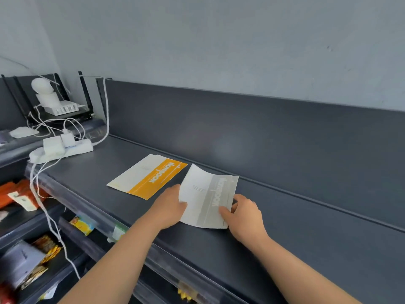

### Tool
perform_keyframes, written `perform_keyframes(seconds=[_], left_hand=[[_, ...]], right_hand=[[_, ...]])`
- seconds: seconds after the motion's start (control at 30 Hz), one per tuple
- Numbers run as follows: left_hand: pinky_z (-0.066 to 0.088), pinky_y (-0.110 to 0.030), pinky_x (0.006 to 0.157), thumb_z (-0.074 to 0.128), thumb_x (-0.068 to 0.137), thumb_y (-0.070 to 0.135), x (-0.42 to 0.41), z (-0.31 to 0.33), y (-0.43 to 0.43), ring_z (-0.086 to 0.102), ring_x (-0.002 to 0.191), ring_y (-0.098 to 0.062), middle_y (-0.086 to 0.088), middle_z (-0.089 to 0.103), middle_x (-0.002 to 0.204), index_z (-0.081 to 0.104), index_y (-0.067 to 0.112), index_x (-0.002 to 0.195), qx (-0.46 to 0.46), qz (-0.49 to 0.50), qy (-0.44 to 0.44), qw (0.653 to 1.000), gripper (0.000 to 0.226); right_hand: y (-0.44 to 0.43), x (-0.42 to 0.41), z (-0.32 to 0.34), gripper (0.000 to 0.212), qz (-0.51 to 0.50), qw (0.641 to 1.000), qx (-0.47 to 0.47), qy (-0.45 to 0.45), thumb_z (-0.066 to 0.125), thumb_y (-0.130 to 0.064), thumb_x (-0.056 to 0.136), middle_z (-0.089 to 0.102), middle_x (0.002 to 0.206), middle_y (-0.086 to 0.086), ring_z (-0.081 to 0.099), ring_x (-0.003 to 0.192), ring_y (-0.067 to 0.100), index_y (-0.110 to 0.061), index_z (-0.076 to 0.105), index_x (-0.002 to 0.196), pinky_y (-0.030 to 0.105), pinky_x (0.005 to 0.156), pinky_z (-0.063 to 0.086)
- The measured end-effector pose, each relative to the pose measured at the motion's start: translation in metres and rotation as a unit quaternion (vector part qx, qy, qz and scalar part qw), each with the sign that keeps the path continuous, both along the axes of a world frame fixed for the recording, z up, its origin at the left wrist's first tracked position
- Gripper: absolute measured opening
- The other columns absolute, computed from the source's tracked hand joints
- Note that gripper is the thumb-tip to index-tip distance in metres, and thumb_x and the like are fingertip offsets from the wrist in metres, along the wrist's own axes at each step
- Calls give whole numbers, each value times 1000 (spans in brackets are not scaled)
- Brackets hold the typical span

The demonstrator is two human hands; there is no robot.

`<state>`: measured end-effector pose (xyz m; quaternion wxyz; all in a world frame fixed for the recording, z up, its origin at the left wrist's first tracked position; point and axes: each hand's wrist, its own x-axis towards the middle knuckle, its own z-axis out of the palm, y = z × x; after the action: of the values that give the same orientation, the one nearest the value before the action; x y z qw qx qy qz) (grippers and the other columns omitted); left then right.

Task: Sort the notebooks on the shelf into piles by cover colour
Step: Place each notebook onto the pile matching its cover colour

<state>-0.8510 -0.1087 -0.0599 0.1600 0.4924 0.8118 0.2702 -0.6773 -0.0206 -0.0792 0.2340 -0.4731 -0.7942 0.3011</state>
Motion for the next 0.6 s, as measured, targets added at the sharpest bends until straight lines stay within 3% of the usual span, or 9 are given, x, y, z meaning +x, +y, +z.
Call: perform_keyframes(seconds=[0.27, 0.4, 0.6], left_hand=[[41, -34, 99, 43, 97, 23, -51, -2, 19, 43, 117, -21, -6, 39, 131, 37, 13, 133, -88, -75, 70, 991, 38], [36, -34, 104, 37, 100, 28, -55, -4, 17, 32, 126, -24, -9, 26, 141, 25, 9, 142, -110, -102, 133, 980, 48], [33, -32, 103, 30, 102, 30, -59, -14, 7, 27, 128, -24, -6, 22, 145, 19, 12, 146, -81, -114, 187, 972, 50]], right_hand=[[-17, -39, 0, 26, -69, 989, 60, -116, 49, -38, 87, 60, 83, 1, 46, 88, 22, -12, 50, 84, 32, 78, 39], [-28, -47, 5, 32, -98, 981, 73, -153, 48, -41, 84, 51, 71, -2, 45, 85, 23, -18, 35, 65, 31, 74, 36], [-48, -55, 4, 39, -133, 951, 144, -238, 44, -44, 84, 38, 59, -4, 40, 74, 22, -17, 29, 60, 29, 73, 28]])
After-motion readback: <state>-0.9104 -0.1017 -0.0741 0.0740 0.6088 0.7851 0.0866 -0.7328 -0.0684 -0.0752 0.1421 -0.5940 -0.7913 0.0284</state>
